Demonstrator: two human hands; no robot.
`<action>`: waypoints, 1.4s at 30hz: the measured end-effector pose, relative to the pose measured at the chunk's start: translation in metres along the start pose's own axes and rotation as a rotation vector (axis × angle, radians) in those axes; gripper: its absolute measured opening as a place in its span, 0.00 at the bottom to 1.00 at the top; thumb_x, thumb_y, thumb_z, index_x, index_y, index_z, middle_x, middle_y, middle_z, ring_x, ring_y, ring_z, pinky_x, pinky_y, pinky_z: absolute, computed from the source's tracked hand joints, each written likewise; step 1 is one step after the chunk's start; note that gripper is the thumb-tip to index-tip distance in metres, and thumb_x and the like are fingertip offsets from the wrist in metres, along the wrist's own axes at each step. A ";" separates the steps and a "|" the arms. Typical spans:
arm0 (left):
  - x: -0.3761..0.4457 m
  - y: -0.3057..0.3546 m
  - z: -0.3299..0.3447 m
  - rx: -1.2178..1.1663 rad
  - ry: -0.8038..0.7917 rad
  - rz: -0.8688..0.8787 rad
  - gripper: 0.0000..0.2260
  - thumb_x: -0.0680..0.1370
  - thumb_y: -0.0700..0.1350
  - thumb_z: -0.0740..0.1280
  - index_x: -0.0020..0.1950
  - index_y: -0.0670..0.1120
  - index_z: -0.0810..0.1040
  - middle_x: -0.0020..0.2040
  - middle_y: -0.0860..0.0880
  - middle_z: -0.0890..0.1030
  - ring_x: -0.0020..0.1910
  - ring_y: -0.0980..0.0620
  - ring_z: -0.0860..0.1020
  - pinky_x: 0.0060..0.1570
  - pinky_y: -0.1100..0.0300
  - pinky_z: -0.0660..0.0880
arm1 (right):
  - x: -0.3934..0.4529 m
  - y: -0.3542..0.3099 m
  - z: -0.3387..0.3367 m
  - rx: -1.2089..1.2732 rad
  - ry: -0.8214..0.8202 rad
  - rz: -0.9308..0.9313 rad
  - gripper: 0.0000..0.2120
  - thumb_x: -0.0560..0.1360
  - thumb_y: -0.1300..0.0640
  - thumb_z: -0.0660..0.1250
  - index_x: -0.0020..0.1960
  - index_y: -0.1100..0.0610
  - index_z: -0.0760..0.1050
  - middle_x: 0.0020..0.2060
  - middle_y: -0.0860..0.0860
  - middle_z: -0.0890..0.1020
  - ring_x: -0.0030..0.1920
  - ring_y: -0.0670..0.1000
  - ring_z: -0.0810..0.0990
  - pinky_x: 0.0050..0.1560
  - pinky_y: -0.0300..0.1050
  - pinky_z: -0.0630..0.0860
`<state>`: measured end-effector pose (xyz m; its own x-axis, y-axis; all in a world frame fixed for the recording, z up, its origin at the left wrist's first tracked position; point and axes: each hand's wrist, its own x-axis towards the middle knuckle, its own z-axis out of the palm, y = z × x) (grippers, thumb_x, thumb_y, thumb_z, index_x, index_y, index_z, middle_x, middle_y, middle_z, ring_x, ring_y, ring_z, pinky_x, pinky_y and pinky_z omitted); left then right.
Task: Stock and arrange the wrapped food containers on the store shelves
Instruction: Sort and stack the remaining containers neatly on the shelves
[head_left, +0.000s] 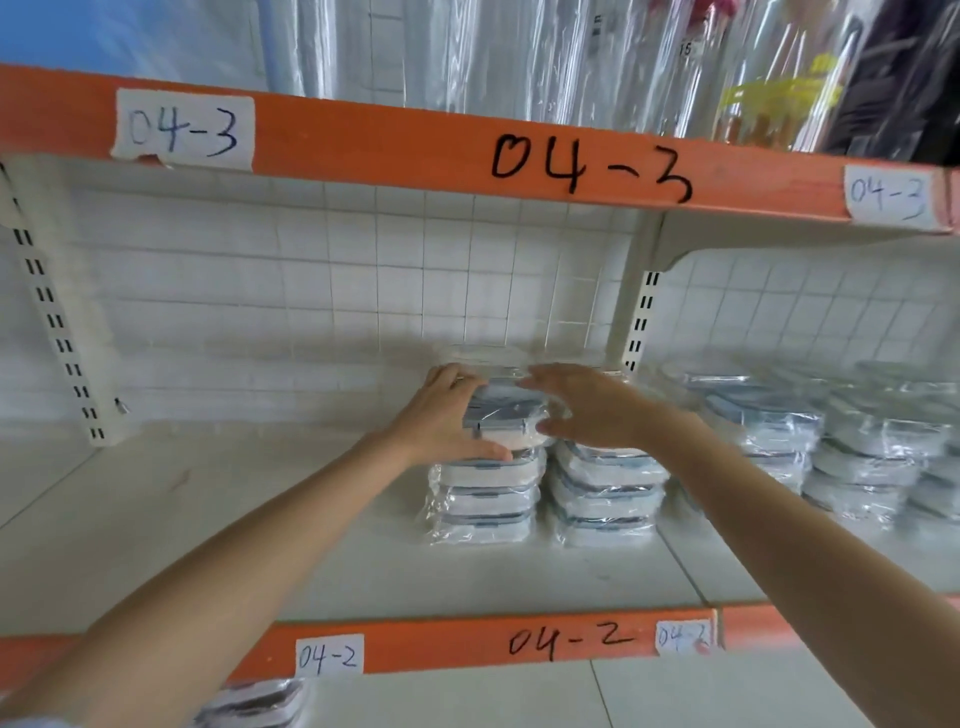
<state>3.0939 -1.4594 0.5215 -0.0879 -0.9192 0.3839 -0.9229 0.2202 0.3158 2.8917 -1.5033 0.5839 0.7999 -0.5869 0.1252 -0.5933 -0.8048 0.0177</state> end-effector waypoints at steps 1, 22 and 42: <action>-0.004 -0.006 0.000 -0.047 0.014 -0.020 0.45 0.62 0.64 0.75 0.72 0.47 0.63 0.68 0.51 0.61 0.70 0.53 0.55 0.68 0.58 0.57 | 0.002 -0.002 0.004 0.000 -0.022 0.001 0.30 0.78 0.51 0.64 0.76 0.50 0.56 0.76 0.49 0.56 0.75 0.48 0.54 0.71 0.39 0.46; -0.032 -0.039 0.022 -0.529 0.057 -0.325 0.24 0.63 0.55 0.78 0.55 0.49 0.76 0.53 0.56 0.79 0.53 0.59 0.77 0.48 0.69 0.71 | 0.033 -0.022 0.018 0.056 -0.064 0.144 0.33 0.69 0.36 0.67 0.69 0.49 0.63 0.59 0.53 0.74 0.61 0.53 0.63 0.58 0.45 0.55; -0.047 -0.058 -0.091 -1.150 0.090 -0.695 0.11 0.73 0.56 0.70 0.44 0.48 0.80 0.36 0.50 0.83 0.34 0.53 0.81 0.36 0.63 0.77 | 0.058 -0.073 -0.005 0.160 0.180 -0.247 0.46 0.70 0.57 0.73 0.77 0.51 0.47 0.73 0.54 0.55 0.72 0.54 0.55 0.70 0.44 0.54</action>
<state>3.1861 -1.3989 0.5642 0.3317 -0.9369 -0.1104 0.0734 -0.0911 0.9931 2.9808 -1.4782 0.5943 0.8802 -0.3593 0.3102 -0.3509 -0.9326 -0.0845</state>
